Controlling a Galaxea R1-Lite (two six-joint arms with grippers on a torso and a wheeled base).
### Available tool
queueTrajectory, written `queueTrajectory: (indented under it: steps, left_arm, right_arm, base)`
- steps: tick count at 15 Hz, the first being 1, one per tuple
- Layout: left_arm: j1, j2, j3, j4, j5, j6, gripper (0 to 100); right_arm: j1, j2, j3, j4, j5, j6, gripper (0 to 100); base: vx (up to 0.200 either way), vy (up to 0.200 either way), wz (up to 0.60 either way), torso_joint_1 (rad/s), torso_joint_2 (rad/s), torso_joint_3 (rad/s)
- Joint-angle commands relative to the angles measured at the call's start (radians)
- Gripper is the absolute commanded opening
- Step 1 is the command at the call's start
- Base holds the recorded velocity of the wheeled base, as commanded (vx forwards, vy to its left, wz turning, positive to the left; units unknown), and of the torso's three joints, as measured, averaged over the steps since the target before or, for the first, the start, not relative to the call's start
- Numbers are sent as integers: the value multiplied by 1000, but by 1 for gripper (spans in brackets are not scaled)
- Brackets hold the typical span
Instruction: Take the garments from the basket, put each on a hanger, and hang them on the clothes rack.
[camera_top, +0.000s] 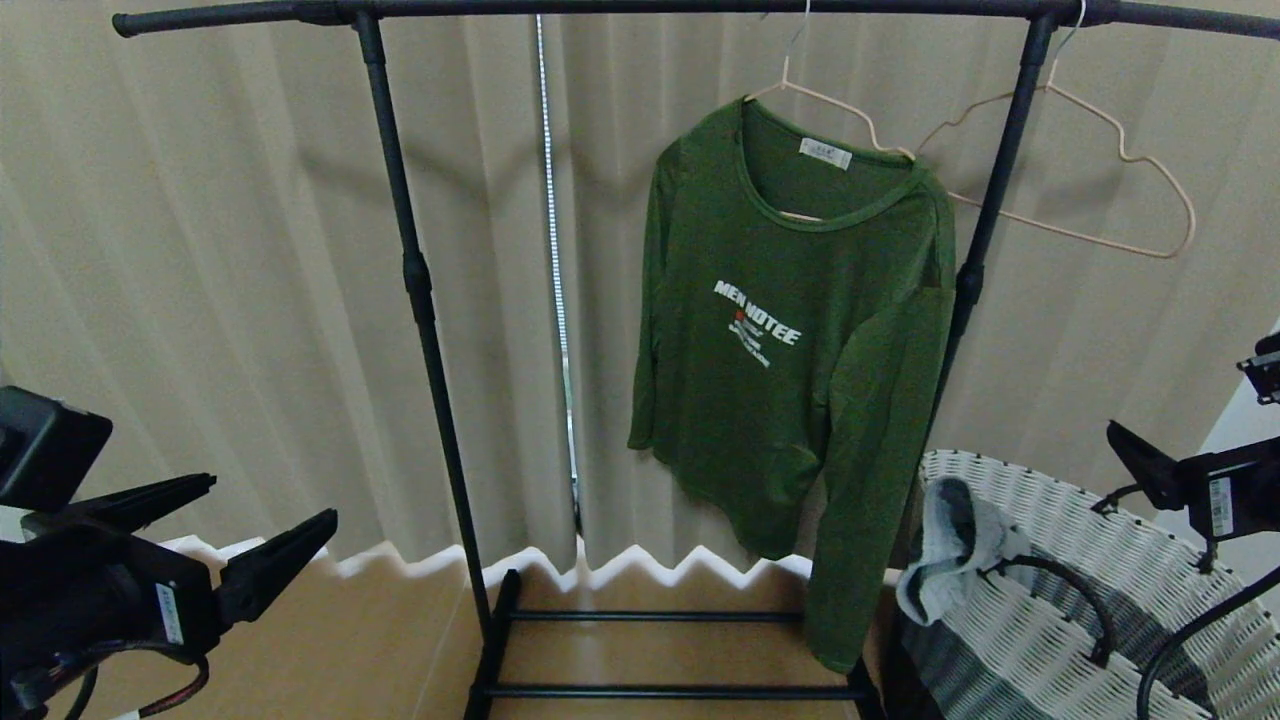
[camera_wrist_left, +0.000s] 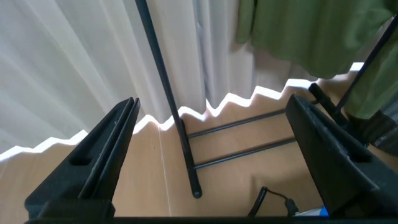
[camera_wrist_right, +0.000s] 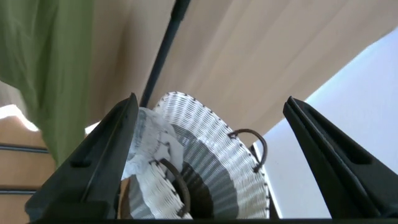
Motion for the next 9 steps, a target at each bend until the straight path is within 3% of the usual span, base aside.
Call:
queueTrajectory:
  steps: [1, 7, 9]
  left_arm:
    - [-1, -14, 24, -2, 2, 9, 100]
    - [-6, -71, 44, -4, -1, 12, 100]
    - [-8, -71, 42, -5, -1, 12, 100]
  right_arm:
    - [-2, -1, 36, -10, 1, -1, 100]
    - [-13, 5, 82, -5, -2, -13, 100]
    - [-53, 7, 104, -10, 0, -59, 100]
  base:
    - [0, 0, 0, 0, 0, 0]
    - [0, 0, 0, 0, 0, 0]
    - [0, 0, 0, 0, 0, 0]
